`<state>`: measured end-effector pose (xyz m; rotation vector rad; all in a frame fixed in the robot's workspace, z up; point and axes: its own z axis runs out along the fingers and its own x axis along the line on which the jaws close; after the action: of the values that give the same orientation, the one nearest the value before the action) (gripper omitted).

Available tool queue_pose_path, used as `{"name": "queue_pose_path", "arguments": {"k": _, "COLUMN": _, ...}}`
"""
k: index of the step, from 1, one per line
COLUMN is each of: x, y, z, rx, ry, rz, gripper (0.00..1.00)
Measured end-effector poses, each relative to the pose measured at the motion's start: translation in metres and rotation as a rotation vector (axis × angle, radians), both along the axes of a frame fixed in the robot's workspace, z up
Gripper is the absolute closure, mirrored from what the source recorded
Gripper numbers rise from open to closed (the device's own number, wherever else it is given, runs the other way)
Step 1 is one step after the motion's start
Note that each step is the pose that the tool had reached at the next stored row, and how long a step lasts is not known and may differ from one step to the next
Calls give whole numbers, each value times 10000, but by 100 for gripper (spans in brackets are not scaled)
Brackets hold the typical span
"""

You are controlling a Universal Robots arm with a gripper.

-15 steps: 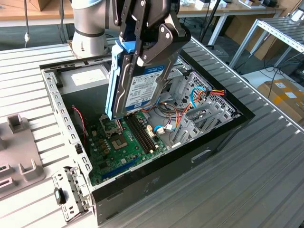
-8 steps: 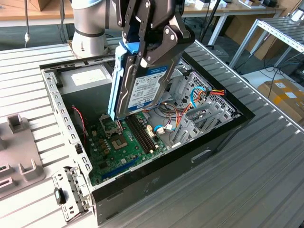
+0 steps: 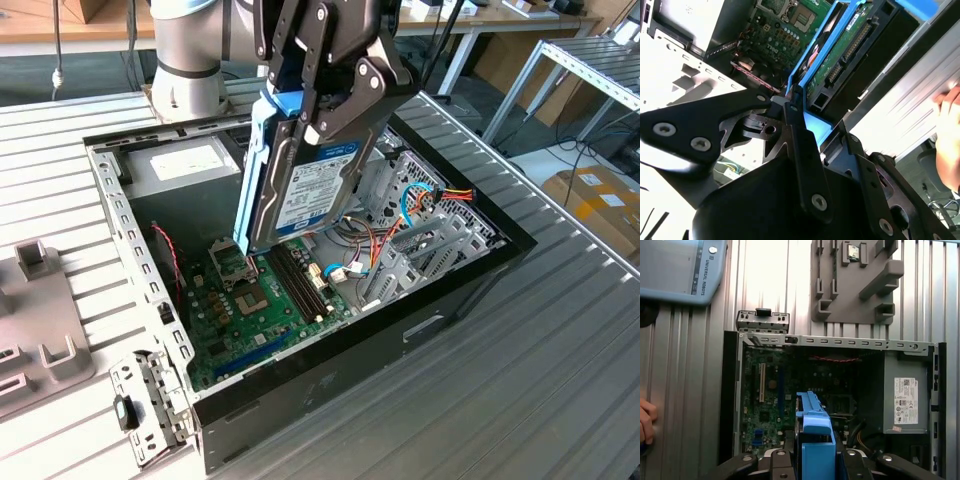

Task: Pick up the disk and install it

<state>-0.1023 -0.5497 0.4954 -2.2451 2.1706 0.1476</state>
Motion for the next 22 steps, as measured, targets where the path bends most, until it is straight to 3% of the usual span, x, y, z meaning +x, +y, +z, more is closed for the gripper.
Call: {"name": "queue_pose_path", "arguments": {"k": 22, "x": 59, "y": -111, "z": -19, "rx": 0, "ry": 1, "rz": 1, "gripper": 63}}
